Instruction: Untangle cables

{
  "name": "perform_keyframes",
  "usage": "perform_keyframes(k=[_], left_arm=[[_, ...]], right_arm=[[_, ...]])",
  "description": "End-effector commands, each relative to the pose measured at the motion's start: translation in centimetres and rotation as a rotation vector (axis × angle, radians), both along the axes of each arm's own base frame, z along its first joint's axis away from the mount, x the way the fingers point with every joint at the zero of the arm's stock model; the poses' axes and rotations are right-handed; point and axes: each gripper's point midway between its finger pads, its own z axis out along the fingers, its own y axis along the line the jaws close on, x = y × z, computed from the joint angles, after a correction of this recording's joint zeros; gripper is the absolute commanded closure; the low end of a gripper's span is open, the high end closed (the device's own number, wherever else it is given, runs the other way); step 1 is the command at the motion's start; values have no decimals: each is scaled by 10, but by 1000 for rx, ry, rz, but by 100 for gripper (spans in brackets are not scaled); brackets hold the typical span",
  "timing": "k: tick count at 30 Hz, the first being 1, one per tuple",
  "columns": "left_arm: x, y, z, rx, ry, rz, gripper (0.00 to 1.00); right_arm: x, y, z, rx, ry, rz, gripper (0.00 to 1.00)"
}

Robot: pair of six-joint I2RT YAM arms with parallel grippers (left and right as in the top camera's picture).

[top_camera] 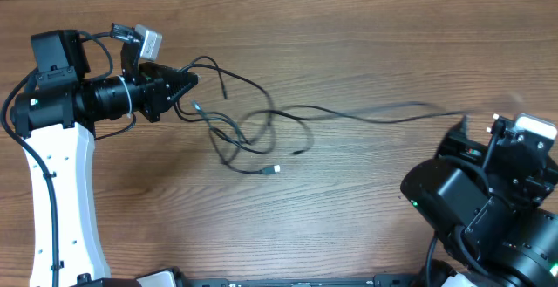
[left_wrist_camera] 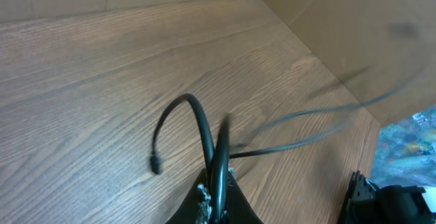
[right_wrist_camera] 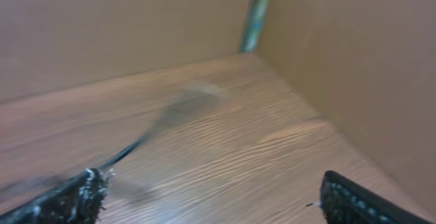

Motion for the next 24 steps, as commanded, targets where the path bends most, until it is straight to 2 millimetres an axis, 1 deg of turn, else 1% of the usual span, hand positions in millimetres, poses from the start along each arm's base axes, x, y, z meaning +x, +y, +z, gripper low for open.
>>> perform_keyframes(k=[1, 4, 5, 7, 11, 15, 18, 20, 22, 24], left_arm=[[-8, -9, 18, -19, -40, -26, 96], [-13, -16, 23, -18, -47, -45, 96], [-16, -20, 26, -17, -54, -55, 96], [-23, -28, 34, -14, -69, -78, 96], [-39, -49, 60, -2, -126, -141, 96], [-48, -64, 88, 67, -180, -158, 96], [-47, -63, 103, 185, -201, -77, 96], [-48, -61, 110, 252, -215, -33, 96], [-51, -60, 116, 296, -234, -12, 96], [-53, -59, 125, 299, -247, 12, 96]], right_arm=[[7, 23, -7, 32, 85, 141, 0], [18, 60, -12, 47, 150, 326, 0], [22, 74, -15, 53, 174, 400, 0], [26, 98, -21, 68, 215, 505, 0], [33, 139, -43, 82, 327, 658, 0], [42, 169, -66, 88, 423, 731, 0], [48, 194, -80, 90, 473, 820, 0], [53, 211, -83, 132, 472, 863, 1], [57, 226, -81, 169, 453, 903, 1], [62, 238, -75, 203, 416, 936, 0]])
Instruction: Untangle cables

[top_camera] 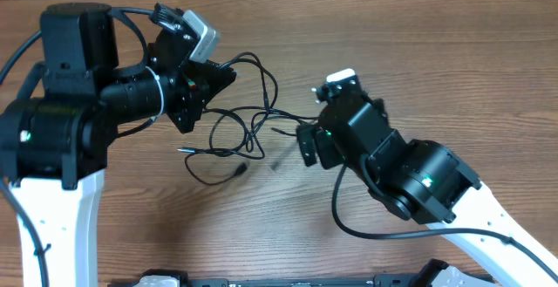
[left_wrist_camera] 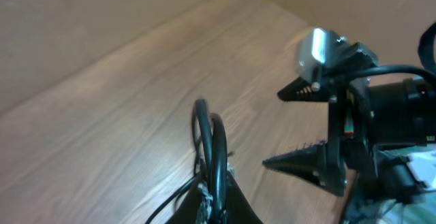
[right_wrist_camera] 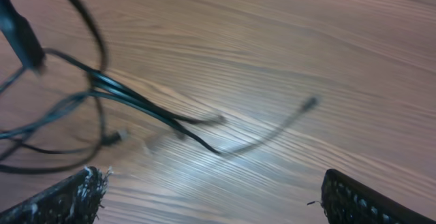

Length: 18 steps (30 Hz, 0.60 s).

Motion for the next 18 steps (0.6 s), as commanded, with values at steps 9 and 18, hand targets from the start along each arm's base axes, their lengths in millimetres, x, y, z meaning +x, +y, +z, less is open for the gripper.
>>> perform_keyframes(k=[9, 18], left_arm=[[-3, 14, 46, 9, -106, 136, 96], [1, 16, 54, -19, -113, 175, 96]], right_arm=[[0, 66, 21, 273, 42, 299, 0], [-12, 101, -13, 281, 164, 566, 2]])
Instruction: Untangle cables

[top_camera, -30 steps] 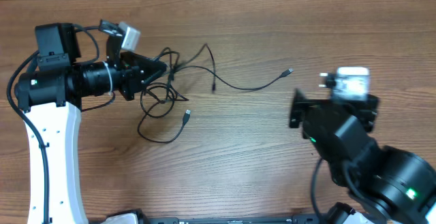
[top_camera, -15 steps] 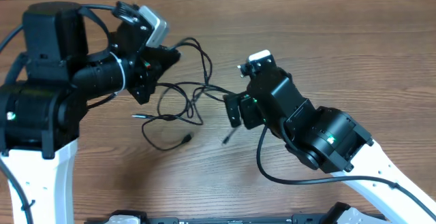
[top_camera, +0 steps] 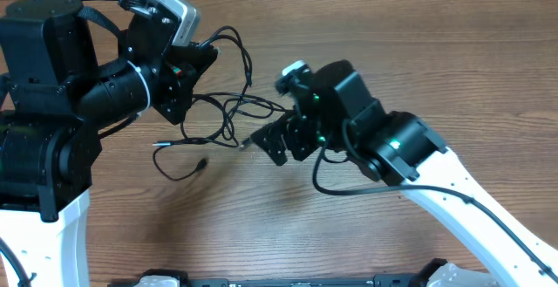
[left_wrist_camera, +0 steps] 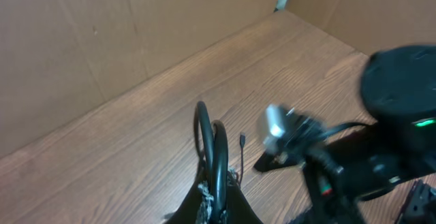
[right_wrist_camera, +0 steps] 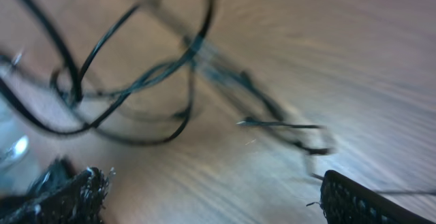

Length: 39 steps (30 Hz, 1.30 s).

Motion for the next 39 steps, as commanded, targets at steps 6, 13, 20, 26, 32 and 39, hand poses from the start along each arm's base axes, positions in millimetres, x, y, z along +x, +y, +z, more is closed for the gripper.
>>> perform_keyframes(k=[6, 13, 20, 26, 32, 39], left_arm=[[-9, -7, 18, -68, -18, -27, 96], [-11, -10, 20, -78, -20, -44, 96], [-14, -13, 21, -100, -7, -60, 96], [-5, -2, 17, -57, -14, 15, 96], [-4, -2, 17, -96, 21, 39, 96], [11, 5, 32, -295, 126, 217, 96]], right_arm=[[-12, 30, -14, 20, -43, 297, 20], [0, 39, -30, 8, -35, 292, 18], [15, 33, -29, 7, -43, 219, 6], [-6, 46, -20, 100, 11, 331, 8], [-31, 56, -7, 177, -76, 568, 11], [-35, 59, -3, 184, -172, 666, 15]])
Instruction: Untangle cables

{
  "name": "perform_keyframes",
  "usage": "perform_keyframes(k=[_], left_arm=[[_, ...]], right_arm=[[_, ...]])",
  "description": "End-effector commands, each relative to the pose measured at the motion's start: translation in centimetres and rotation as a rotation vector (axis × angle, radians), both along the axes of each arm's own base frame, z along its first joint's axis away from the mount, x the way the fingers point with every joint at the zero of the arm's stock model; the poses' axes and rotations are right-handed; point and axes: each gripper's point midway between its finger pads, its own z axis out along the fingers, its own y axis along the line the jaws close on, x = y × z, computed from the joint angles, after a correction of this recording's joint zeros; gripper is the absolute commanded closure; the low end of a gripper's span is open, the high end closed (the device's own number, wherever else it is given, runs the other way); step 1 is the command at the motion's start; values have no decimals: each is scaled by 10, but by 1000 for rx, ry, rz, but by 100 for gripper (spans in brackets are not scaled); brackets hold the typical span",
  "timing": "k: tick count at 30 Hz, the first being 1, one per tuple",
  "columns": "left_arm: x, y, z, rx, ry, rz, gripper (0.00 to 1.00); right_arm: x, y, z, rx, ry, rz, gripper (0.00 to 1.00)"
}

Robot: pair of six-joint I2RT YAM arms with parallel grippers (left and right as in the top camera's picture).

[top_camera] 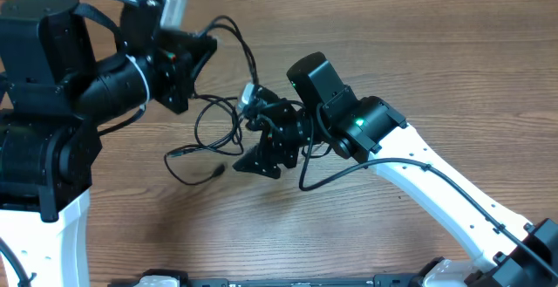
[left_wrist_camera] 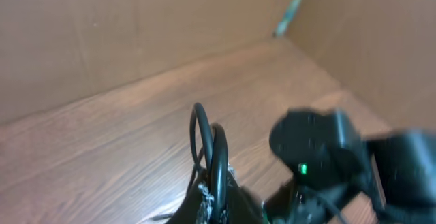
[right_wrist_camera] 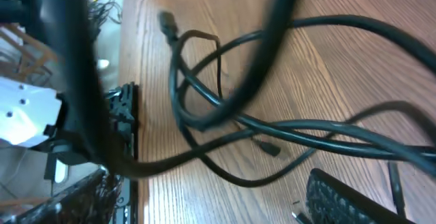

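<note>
Thin black cables [top_camera: 218, 123] lie in a tangle left of the table's middle, their loose plug ends [top_camera: 172, 154] trailing left. My left gripper [top_camera: 199, 53] is raised above the tangle's upper left. It is shut on a black cable loop [left_wrist_camera: 216, 149] that rises between its fingers. My right gripper [top_camera: 247, 145] is open and low at the tangle's right side. In the right wrist view several strands [right_wrist_camera: 225, 115] cross the gap between its fingers [right_wrist_camera: 340, 197], and a small plug [right_wrist_camera: 165, 21] lies beyond them.
The wooden table [top_camera: 453, 69] stretches out to the right. A cardboard wall [left_wrist_camera: 102, 26] closes off the back. The right arm's own grey cable [top_camera: 336, 175] loops down under its wrist. The left arm's white base [top_camera: 52, 235] stands at the near left.
My right gripper has come in lower and closer, so the cable strands now lie between its open fingers. The left gripper, still shut on its loop, has shifted slightly up. The tangle sits a little to the right.
At first my left gripper held a cable at the far left, and the cable stretched across to my open right gripper at the far right. Then the left gripper was higher and the right arm was mid-table beside the bunched cables. Now the right gripper straddles them.
</note>
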Motion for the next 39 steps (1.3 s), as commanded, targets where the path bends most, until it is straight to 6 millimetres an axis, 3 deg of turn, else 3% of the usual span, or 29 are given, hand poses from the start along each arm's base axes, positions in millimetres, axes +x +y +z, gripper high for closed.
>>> perform_keyframes(k=[1, 13, 17, 19, 23, 27, 31, 39], left_arm=[[4, 6, 20, -143, 49, 125, 96], [25, 8, 43, -261, 16, 188, 96], [30, 8, 42, -261, 12, 186, 96], [28, 7, 38, -233, 12, 169, 96], [21, 7, 17, -170, 69, 158, 96], [10, 2, 5, -158, 131, 114, 96], [-3, -10, 2, -177, 169, 27, 96], [-22, -31, 20, -253, 148, -144, 96]], right_arm=[[-5, 5, 13, 56, -66, 82, 16], [0, 9, 19, 85, -101, 81, 18], [2, 8, 18, 73, -91, 59, 24], [16, 3, 9, 14, -76, -44, 24], [68, -24, -9, -142, -79, -430, 23], [104, -49, -8, -183, -110, -707, 18], [110, -50, -3, -176, -151, -722, 13], [107, -45, -1, -166, -162, -672, 13]])
